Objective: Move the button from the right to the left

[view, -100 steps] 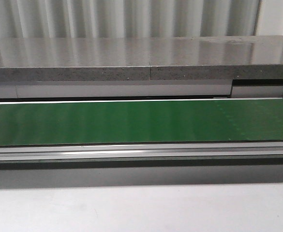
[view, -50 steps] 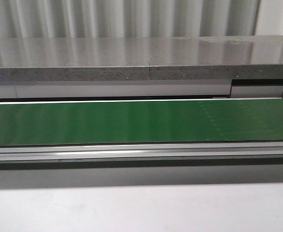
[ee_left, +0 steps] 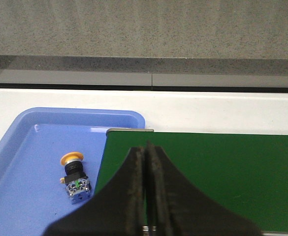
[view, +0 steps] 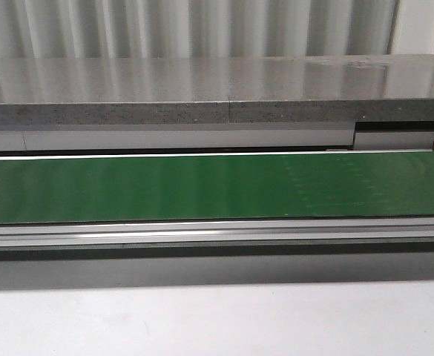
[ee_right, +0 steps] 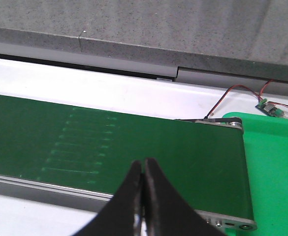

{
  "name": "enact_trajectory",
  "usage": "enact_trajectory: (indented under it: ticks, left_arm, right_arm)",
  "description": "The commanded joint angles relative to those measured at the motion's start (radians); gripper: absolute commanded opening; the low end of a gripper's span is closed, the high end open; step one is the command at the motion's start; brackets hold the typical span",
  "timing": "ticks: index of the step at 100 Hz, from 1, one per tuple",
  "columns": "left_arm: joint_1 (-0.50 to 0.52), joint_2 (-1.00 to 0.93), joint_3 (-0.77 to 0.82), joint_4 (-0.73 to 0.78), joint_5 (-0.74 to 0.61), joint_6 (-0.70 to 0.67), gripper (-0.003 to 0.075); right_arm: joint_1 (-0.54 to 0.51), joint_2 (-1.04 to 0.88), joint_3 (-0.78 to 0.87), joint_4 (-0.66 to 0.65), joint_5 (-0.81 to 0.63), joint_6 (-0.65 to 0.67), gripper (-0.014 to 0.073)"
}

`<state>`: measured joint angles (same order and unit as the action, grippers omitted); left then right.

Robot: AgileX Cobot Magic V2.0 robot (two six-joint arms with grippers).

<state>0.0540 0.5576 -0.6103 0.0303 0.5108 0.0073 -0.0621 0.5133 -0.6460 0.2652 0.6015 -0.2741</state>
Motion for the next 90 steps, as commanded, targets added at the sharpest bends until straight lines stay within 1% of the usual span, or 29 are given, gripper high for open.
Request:
enact_trajectory:
  ticks: [1,50,55,65,79,90]
  left_arm:
    - [-0.009,0.0,-0.025,-0.006,-0.072,-0.007,-0.002]
    - [-0.017,0.0,-0.018,-0.005,-0.074,-0.007,-0.002]
    - [-0.017,0.0,-0.004,-0.002,-0.106,-0.007,-0.002]
    - [-0.03,-0.009,0.039,0.01,-0.243,-0.007,-0.002]
    - [-0.074,-0.061,0.151,0.041,-0.412,-0.007,-0.002]
    - [-0.087,-0.129,0.255,0.042,-0.487,-0.025,-0.002]
  right_arm:
    - [0.0,0.001,-0.025,0.008,-0.074,-0.009,-0.0067]
    - [0.0,0.001,-0.025,0.008,-0.074,-0.009,-0.0067]
    - [0.0,0.001,-0.025,0.008,-0.074,-0.009,-0.0067]
    - [0.0,0.001,-0.025,0.008,-0.074,-0.009,-0.0067]
    - [0.0,0.001,-0.025,0.008,-0.074,-0.009,-0.0067]
    - [0.0,0.002,-0.025,0.008,-0.074,-0.009,-0.0067]
